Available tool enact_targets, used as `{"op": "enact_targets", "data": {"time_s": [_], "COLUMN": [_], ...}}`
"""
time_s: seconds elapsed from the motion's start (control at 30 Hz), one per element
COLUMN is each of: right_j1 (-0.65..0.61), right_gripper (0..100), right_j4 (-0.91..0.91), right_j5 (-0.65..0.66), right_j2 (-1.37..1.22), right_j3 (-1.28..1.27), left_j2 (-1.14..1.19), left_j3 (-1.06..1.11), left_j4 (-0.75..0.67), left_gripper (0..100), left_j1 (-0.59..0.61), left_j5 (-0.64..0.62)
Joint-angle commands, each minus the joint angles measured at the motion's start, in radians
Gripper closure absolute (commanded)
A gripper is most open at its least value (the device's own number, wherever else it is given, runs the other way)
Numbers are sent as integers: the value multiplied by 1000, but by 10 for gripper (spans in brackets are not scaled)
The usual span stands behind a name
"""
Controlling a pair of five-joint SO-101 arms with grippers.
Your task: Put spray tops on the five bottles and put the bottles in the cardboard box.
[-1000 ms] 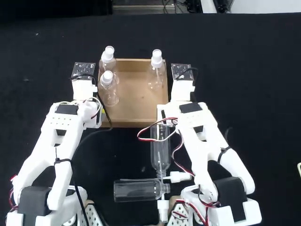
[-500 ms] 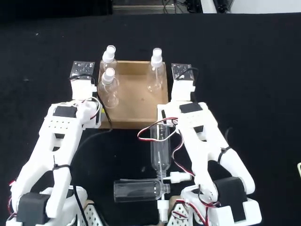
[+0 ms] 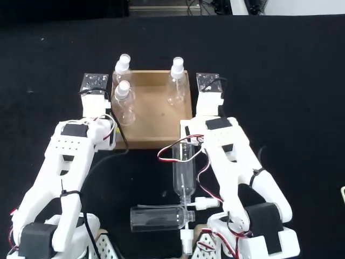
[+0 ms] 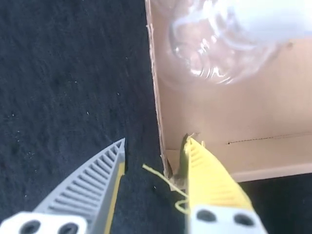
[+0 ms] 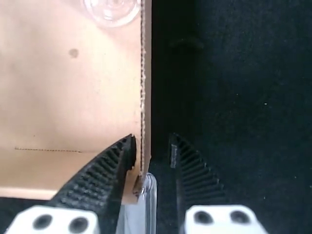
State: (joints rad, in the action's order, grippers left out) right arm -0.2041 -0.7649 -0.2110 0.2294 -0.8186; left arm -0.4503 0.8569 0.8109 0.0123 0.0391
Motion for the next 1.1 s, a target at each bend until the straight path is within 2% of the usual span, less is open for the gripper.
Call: {"op": "enact_targets", "data": {"time_s": [0.0,0.7,1.07], "right_j1": [21,21,21], "right_gripper": [900,900,900], "right_j4": [14,15,15], "right_j5": [34,40,40], "right_j2": [5,2,1], "right_j3": [48,61,61], "left_j2": [-37,-37,-37], "left_j3": [-8,-7,-33], "left_j4": [14,20,72], "left_gripper": [823,823,823], "left_j1": [-16,-18,-16], "left_j5": [2,-38,-40]}}
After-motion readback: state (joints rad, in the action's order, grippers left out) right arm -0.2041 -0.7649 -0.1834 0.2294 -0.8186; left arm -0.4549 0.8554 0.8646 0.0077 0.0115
